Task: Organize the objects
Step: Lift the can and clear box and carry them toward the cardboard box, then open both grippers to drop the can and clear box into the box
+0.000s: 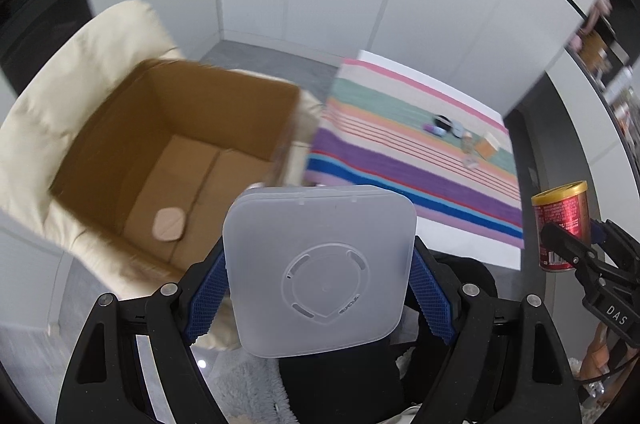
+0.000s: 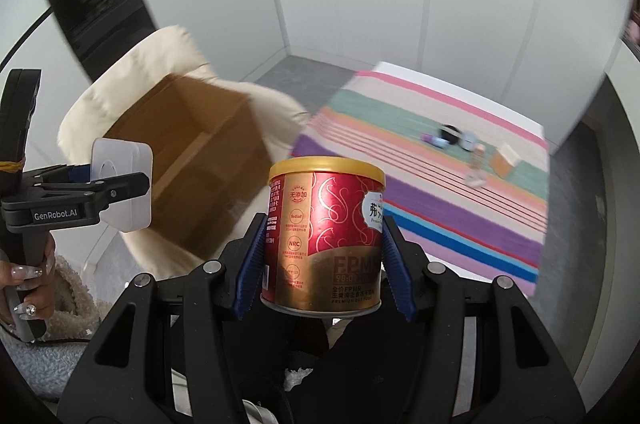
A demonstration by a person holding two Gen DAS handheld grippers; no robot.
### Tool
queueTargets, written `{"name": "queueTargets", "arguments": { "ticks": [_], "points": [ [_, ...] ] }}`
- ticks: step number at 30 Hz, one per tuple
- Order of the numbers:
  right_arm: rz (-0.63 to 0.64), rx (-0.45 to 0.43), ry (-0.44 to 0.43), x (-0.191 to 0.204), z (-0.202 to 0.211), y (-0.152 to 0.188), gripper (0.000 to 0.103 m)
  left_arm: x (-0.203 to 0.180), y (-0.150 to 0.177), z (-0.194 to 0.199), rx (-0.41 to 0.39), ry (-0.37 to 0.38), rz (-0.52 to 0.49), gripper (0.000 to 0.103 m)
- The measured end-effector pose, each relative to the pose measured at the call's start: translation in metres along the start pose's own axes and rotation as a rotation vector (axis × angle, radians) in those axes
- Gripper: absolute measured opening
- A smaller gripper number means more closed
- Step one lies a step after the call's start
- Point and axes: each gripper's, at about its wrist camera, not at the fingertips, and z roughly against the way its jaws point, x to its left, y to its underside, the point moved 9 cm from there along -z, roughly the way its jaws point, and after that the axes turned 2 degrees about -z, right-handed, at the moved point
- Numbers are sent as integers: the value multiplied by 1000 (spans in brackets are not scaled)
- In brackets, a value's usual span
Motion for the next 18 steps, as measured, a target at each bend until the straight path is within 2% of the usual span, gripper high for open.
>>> {"name": "queueTargets", "arguments": {
  "ticks": [4, 8, 13, 18],
  "points": [
    [88, 15, -59, 51, -13, -5, 57, 38, 12, 13, -20, -43, 59, 84],
    [181, 39, -135, 107, -26, -6, 57, 77, 23, 28, -56, -124, 108, 84],
    [282, 75, -188, 165, -44, -3, 57, 111, 35, 33, -54, -147, 162, 84],
    [348, 94, -222, 200, -62, -1, 57, 139, 35, 30, -48, -152, 217, 84]
  ]
}}
